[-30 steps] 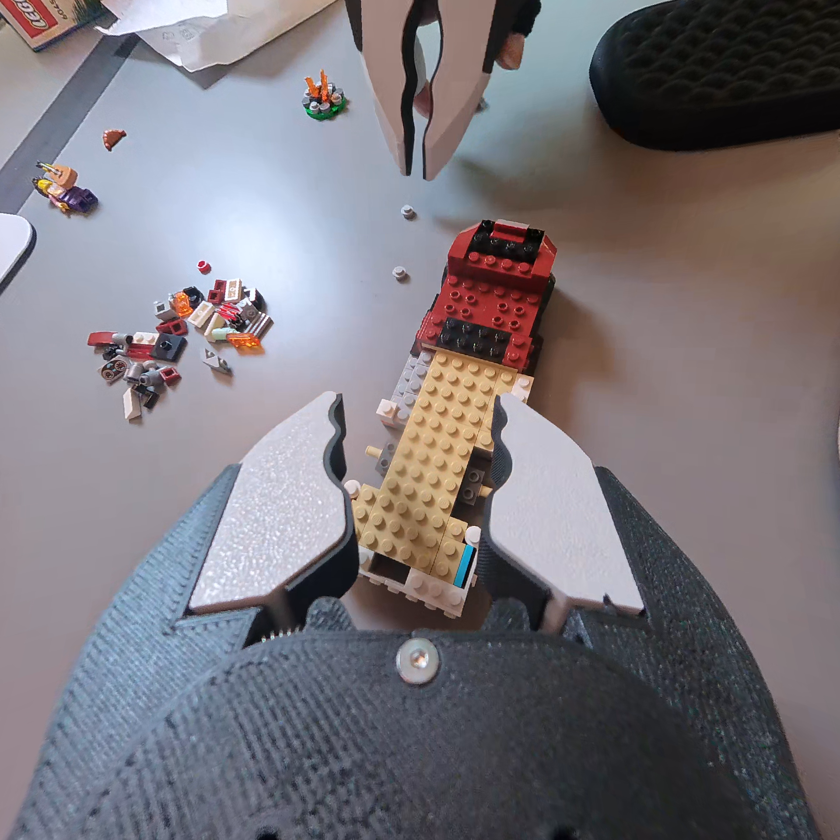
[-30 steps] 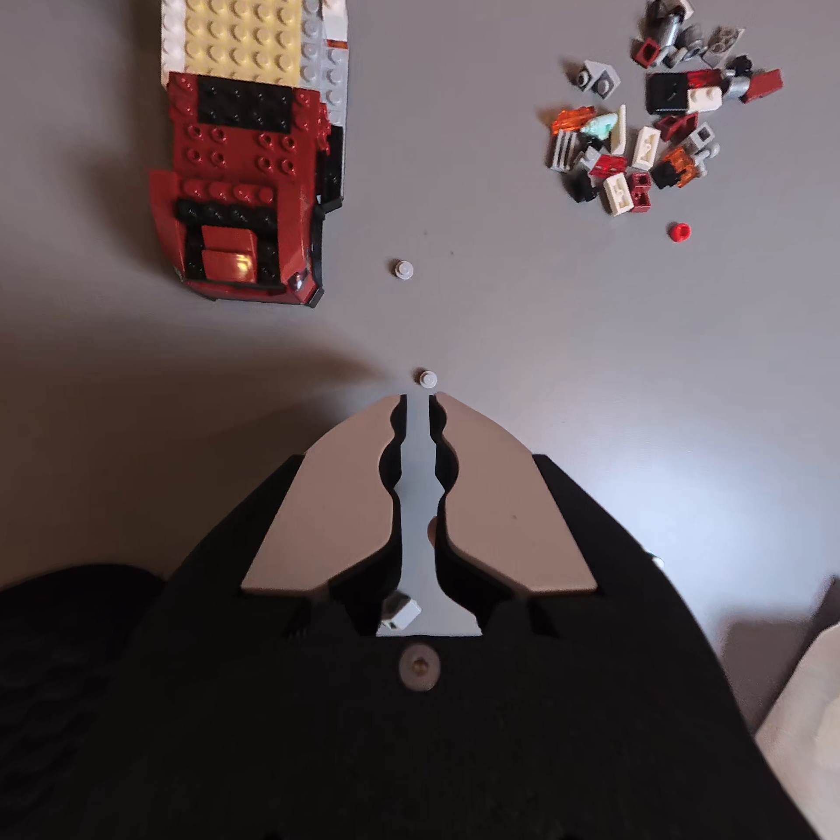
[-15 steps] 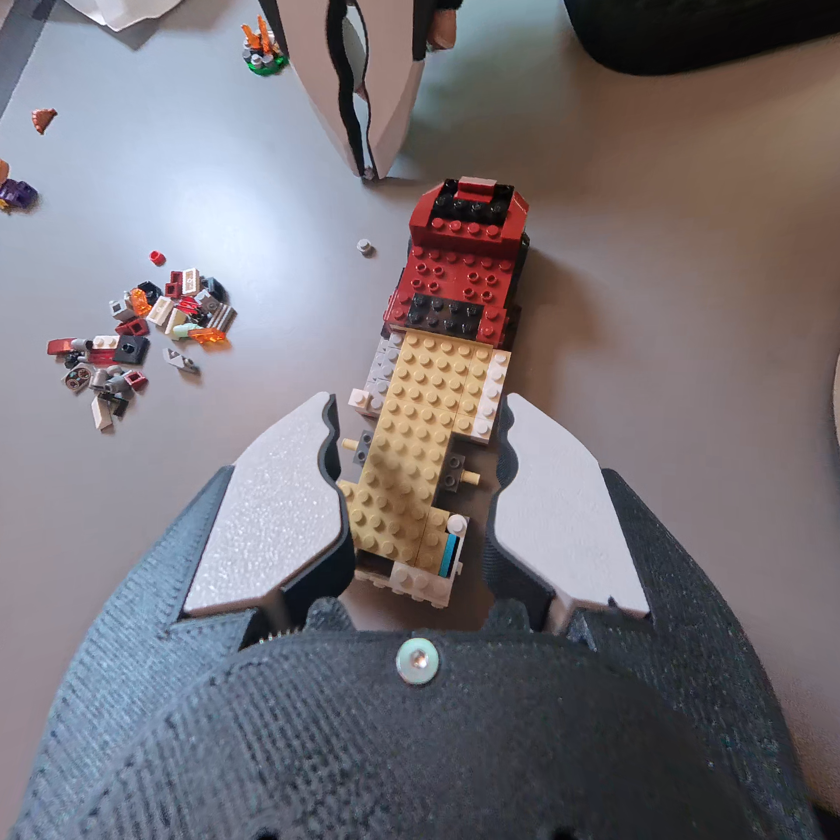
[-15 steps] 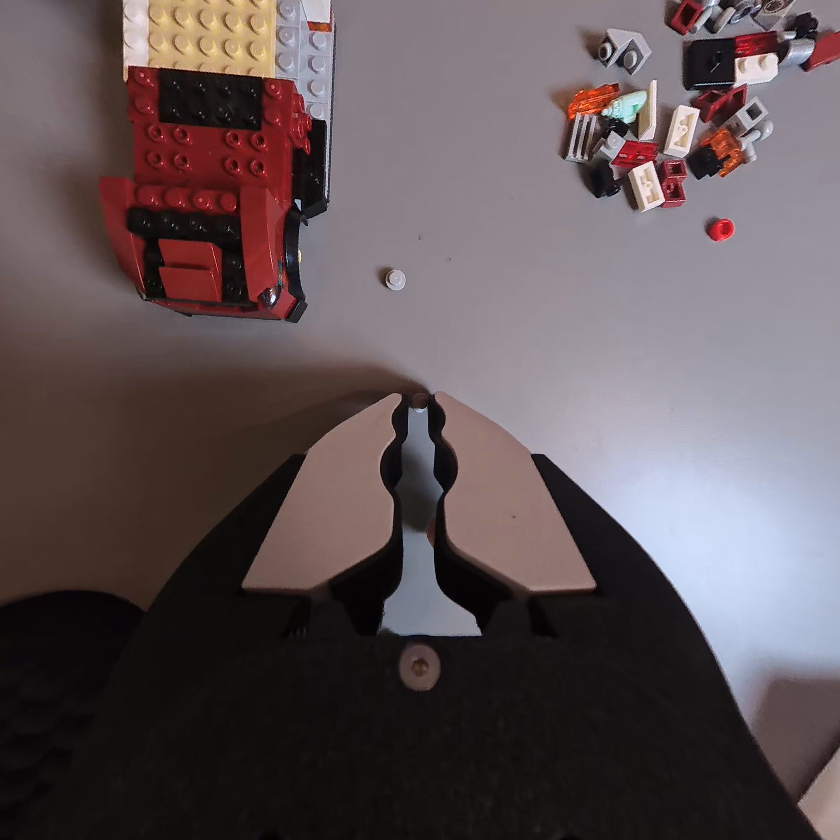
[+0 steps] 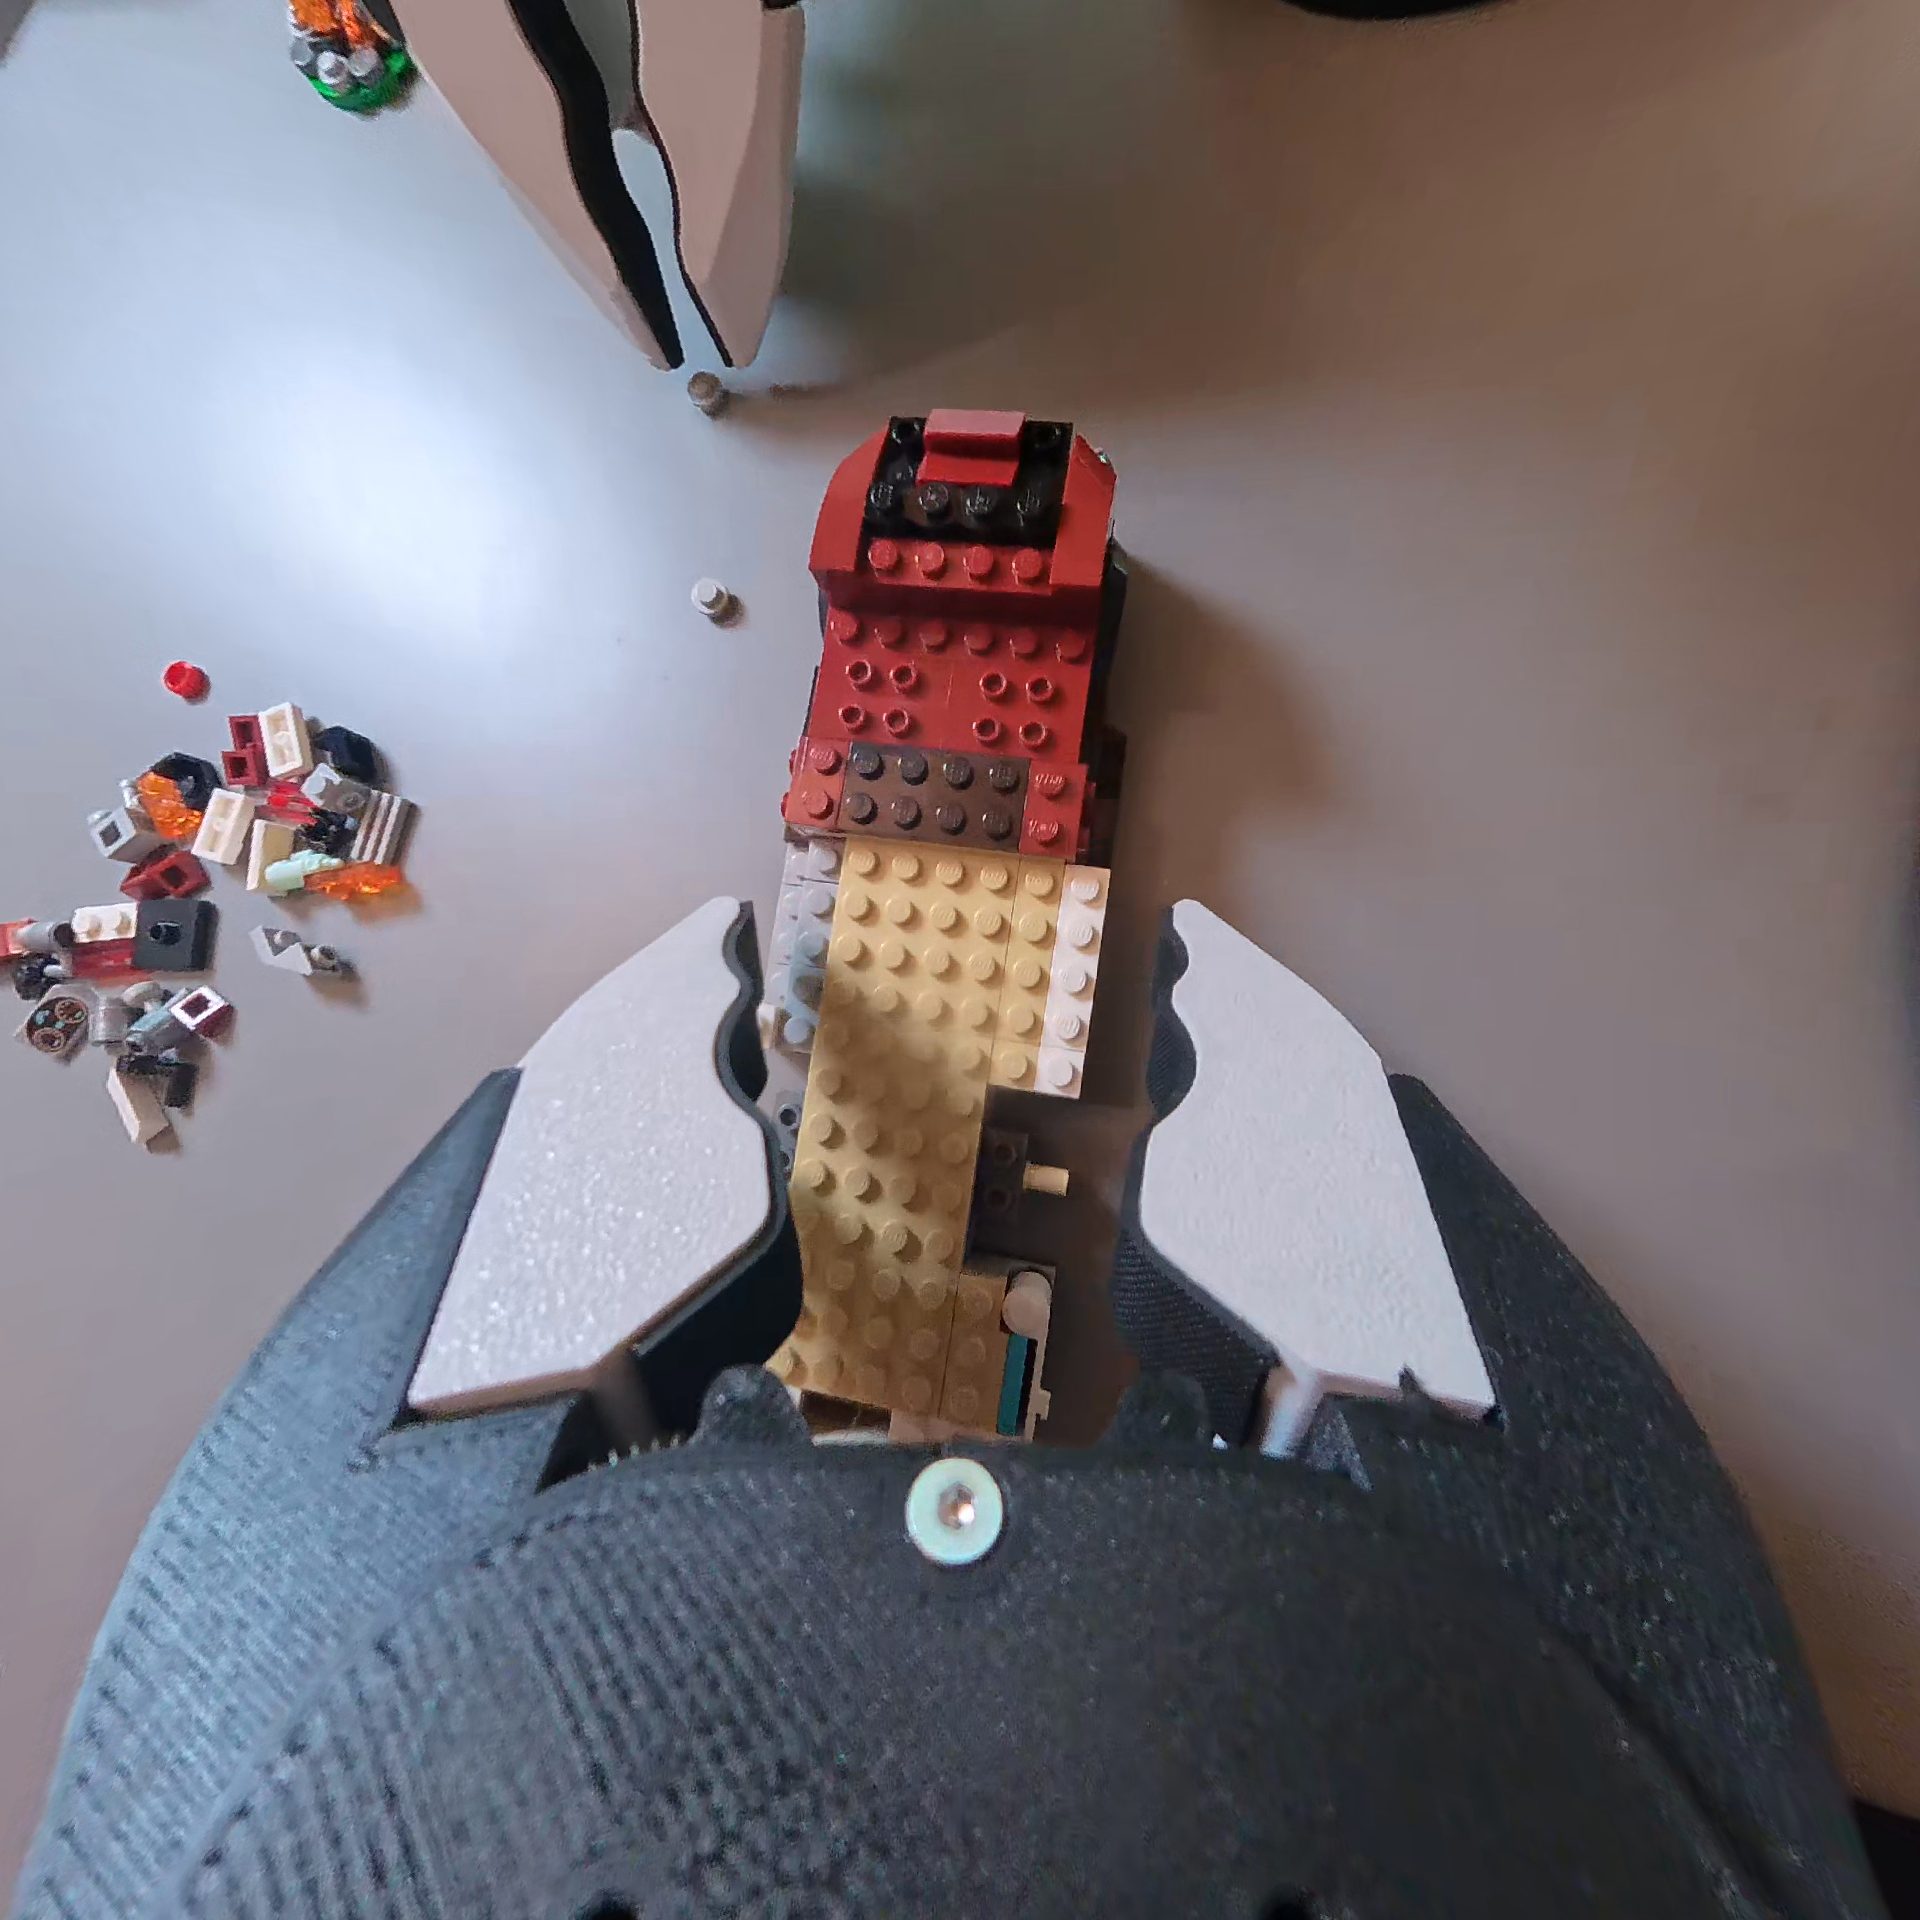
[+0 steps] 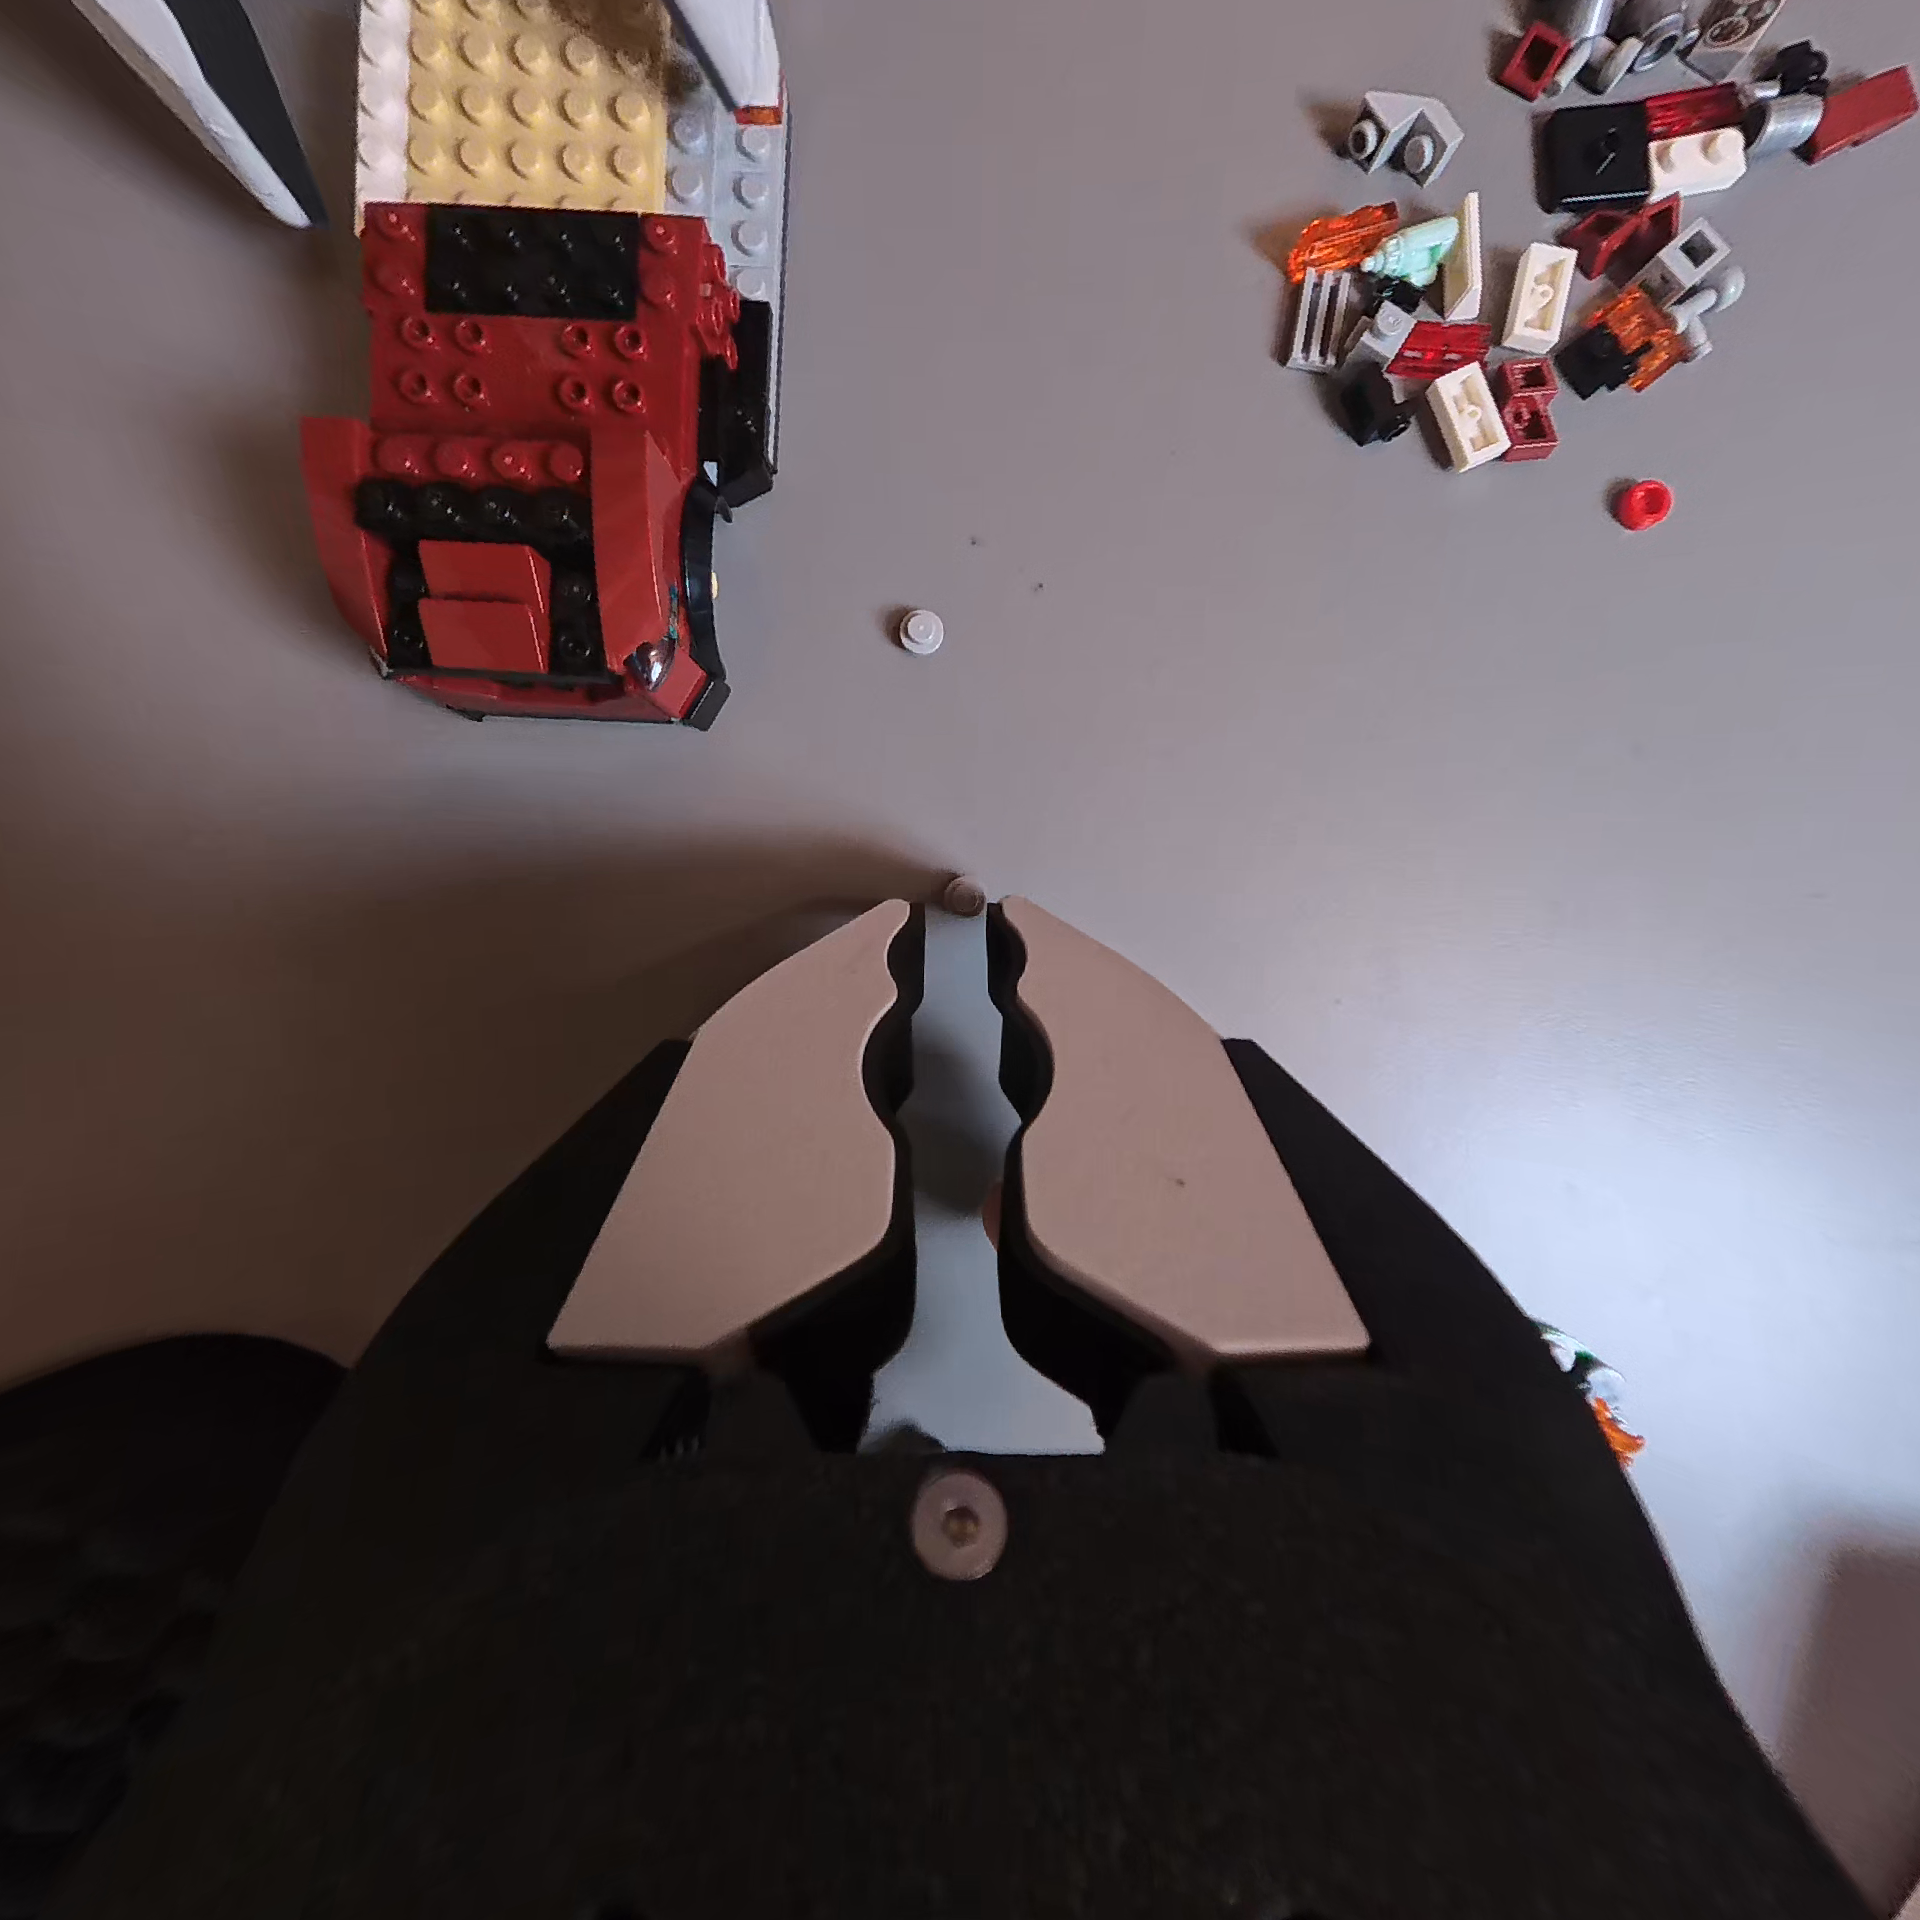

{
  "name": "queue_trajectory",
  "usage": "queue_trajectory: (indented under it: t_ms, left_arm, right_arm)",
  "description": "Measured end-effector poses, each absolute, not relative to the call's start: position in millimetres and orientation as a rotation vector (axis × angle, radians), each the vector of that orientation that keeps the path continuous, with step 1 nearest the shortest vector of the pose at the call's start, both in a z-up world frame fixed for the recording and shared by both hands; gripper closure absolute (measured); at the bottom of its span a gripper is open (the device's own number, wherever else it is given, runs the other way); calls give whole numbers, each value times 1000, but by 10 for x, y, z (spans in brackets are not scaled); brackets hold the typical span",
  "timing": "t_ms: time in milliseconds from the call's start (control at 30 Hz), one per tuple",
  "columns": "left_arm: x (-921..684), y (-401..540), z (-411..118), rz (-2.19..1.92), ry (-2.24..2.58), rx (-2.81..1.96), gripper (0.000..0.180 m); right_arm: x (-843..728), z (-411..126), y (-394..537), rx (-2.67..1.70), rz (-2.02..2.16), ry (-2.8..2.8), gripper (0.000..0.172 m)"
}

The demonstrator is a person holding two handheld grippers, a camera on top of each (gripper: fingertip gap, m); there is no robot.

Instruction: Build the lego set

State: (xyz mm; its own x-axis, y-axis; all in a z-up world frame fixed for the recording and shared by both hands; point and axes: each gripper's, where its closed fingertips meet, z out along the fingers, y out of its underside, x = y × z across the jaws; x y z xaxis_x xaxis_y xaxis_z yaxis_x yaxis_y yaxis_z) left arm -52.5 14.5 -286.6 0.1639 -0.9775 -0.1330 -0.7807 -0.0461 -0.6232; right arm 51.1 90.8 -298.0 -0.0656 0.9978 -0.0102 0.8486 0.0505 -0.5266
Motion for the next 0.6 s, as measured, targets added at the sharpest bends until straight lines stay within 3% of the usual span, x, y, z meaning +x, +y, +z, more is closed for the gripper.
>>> queue_trajectory:
  t_ms: [333,600]
  left_arm:
    - [-522,165,-2934,-453,1725,-1903,122]
    - [-521,164,-2939,-460,1719,-1905,122]
  right_arm:
    - [478,-3008,922,-1861,596,-1981,164]
    - [397,-2853,751,-1790,695,-1966,165]
